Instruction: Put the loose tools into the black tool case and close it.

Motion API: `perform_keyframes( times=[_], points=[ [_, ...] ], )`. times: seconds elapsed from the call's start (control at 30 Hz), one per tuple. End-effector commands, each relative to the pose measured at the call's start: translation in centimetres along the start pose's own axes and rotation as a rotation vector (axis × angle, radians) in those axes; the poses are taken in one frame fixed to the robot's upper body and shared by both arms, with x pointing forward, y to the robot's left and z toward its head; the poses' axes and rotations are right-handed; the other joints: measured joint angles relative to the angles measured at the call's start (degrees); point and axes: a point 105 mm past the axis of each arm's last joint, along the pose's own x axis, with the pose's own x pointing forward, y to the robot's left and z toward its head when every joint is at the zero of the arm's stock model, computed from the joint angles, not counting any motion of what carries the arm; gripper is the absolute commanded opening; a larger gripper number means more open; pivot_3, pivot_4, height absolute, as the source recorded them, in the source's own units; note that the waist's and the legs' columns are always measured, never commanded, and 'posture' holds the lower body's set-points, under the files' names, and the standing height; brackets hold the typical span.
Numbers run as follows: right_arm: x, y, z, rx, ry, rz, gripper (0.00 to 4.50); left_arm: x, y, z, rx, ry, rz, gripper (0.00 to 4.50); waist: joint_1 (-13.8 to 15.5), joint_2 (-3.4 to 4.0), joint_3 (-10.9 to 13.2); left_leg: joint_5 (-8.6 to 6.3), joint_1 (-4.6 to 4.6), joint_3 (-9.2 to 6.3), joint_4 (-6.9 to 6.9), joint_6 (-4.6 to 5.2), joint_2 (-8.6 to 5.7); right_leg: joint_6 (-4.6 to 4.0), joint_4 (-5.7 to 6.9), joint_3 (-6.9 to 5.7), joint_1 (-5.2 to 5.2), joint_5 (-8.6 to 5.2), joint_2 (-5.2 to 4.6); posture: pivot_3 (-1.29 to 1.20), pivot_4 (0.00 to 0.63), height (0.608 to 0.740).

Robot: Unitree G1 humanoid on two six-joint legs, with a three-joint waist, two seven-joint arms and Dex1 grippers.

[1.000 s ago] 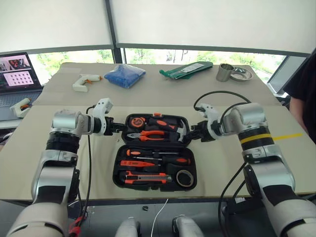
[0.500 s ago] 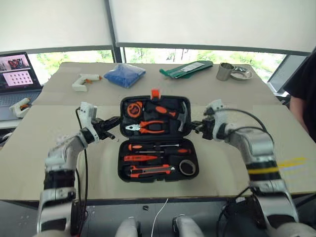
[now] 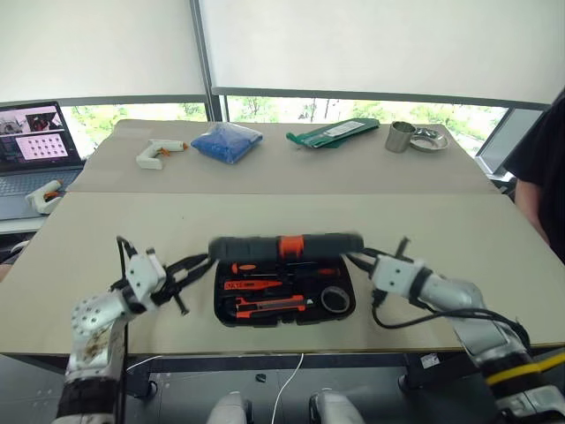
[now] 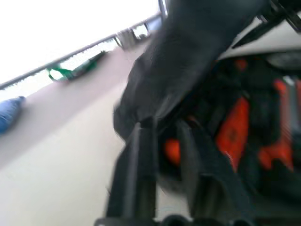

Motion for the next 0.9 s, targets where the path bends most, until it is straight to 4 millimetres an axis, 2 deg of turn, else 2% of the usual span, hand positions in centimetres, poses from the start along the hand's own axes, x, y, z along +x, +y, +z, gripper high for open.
perform_keyframes(
  times=[0.03, 0.1, 0.13, 0.17, 0.23, 0.3, 0.33, 0.4, 0.47, 0.5, 0.53, 0.63, 0.8, 0.9],
  points=[
    [-1.2, -2.8, 0.6, -0.100, -0.027, -0.109, 2.51, -1.4, 2.4, 0.8, 0.013, 0.003, 0.094, 2.32, 0.0, -0.05, 0.0, 0.03, 0.00, 0.00, 0.01, 0.01, 0.01, -0.01, 0.06, 0.01, -0.03, 0.02, 0.02, 0.00, 0.150, 0.740],
    [-2.4, -3.1, -0.2, -0.040, 0.004, -0.118, 3.26, -2.0, 3.4, 0.1, -0.040, 0.054, 0.134, 3.07, 0.1, -0.05, 0.0, 0.09, 0.04, -0.01, 0.02, 0.00, 0.18, 0.08, 0.10, 0.01, -0.02, 0.18, 0.19, 0.00, 0.150, 0.740],
    [-3.1, -2.9, -0.4, 0.026, 0.012, -0.104, 3.62, -2.2, 3.8, -0.1, -0.051, 0.078, 0.137, 3.12, 0.2, -0.06, 0.0, 0.09, 0.07, -0.02, 0.01, 0.00, 0.22, 0.08, 0.13, 0.00, 0.00, 0.18, 0.22, 0.00, 0.150, 0.740],
    [-3.8, -2.2, -0.3, 0.108, 0.003, -0.070, 3.31, -2.1, 4.3, -0.2, -0.061, 0.091, 0.138, 3.12, 0.4, -0.05, 0.0, 0.09, 0.10, -0.06, 0.00, 0.01, 0.23, 0.11, 0.15, -0.05, 0.04, 0.18, 0.23, 0.00, 0.150, 0.740],
    [-4.9, -1.0, 0.5, 0.214, -0.028, -0.006, 2.99, -1.5, 4.9, 0.0, -0.077, 0.092, 0.120, 3.12, 0.6, -0.06, 0.0, 0.09, 0.11, -0.09, -0.06, 0.01, 0.29, 0.12, 0.15, -0.11, 0.08, 0.16, 0.24, 0.00, 0.150, 0.740],
    [-5.9, 0.8, 2.2, 0.322, -0.091, 0.093, 2.43, 0.2, 5.8, 0.8, -0.104, 0.057, 0.112, 2.57, 0.9, -0.07, 0.0, 0.08, 0.05, -0.05, -0.06, 0.01, 0.34, -0.05, 0.12, -0.09, 0.03, 0.25, 0.25, 0.00, 0.150, 0.740],
    [-6.4, 1.5, 3.0, 0.362, -0.116, 0.139, 2.01, 1.1, 6.2, 1.2, -0.112, 0.047, 0.105, 2.33, 1.0, -0.10, 0.0, 0.08, 0.01, -0.08, -0.06, 0.02, 0.32, -0.10, 0.12, -0.12, 0.03, 0.28, 0.24, 0.00, 0.150, 0.740],
    [-7.0, 3.0, 4.2, 0.430, -0.134, 0.228, 1.37, 3.0, 6.4, 1.7, -0.102, 0.041, 0.051, 1.58, 1.1, -0.12, 0.0, 0.07, 0.00, -0.03, -0.04, 0.01, 0.32, -0.08, 0.07, -0.11, 0.04, 0.29, 0.26, 0.00, 0.150, 0.740],
    [-7.1, 4.2, 5.1, 0.467, -0.138, 0.287, 0.64, 4.7, 6.5, 2.0, -0.092, 0.046, 0.006, 0.83, 1.0, -0.15, 0.0, 0.07, 0.01, -0.02, 0.01, 0.01, 0.27, 0.10, 0.06, -0.10, 0.08, 0.26, 0.24, 0.00, 0.150, 0.740],
    [-7.0, 4.9, 5.6, 0.474, -0.145, 0.322, 0.42, 5.6, 6.4, 2.0, -0.082, 0.054, -0.020, 0.62, 0.9, -0.18, 0.0, 0.07, 0.03, -0.03, 0.02, 0.01, 0.25, 0.24, 0.05, -0.09, 0.09, 0.18, 0.24, 0.00, 0.150, 0.740],
    [-6.9, 5.6, 6.0, 0.478, -0.144, 0.356, 0.01, 6.3, 6.4, 2.0, -0.074, 0.070, -0.046, 0.14, 0.6, -0.19, 0.0, 0.07, 0.05, -0.01, 0.02, 0.01, 0.26, 0.23, 0.05, -0.09, 0.09, 0.19, 0.25, 0.00, 0.150, 0.740],
    [-5.6, 7.2, 6.7, 0.444, -0.141, 0.444, 0.00, 7.3, 5.5, 1.5, -0.057, 0.149, -0.217, 0.06, 0.1, -0.23, 0.0, 0.07, 0.04, -0.04, 0.01, 0.01, 0.27, 0.21, 0.08, -0.08, 0.04, 0.18, 0.36, 0.00, 0.150, 0.740],
    [-2.4, 7.1, 6.9, 0.439, -0.138, 0.429, 0.00, 8.2, 6.2, 0.9, -0.097, 0.193, -0.266, 0.06, 0.0, -0.28, 0.0, 0.07, 0.01, -0.09, -0.02, 0.01, 0.30, 0.12, 0.13, -0.07, -0.03, 0.14, 0.48, 0.00, 0.150, 0.740],
    [-1.0, 6.0, 6.8, 0.452, -0.140, 0.361, 0.00, 8.0, 6.3, 0.1, -0.136, 0.223, -0.270, 0.06, 0.2, -0.30, 0.1, 0.07, -0.06, -0.11, -0.02, 0.02, 0.28, 0.12, 0.09, -0.10, -0.05, 0.14, 0.45, 0.00, 0.150, 0.740]
  ],
)
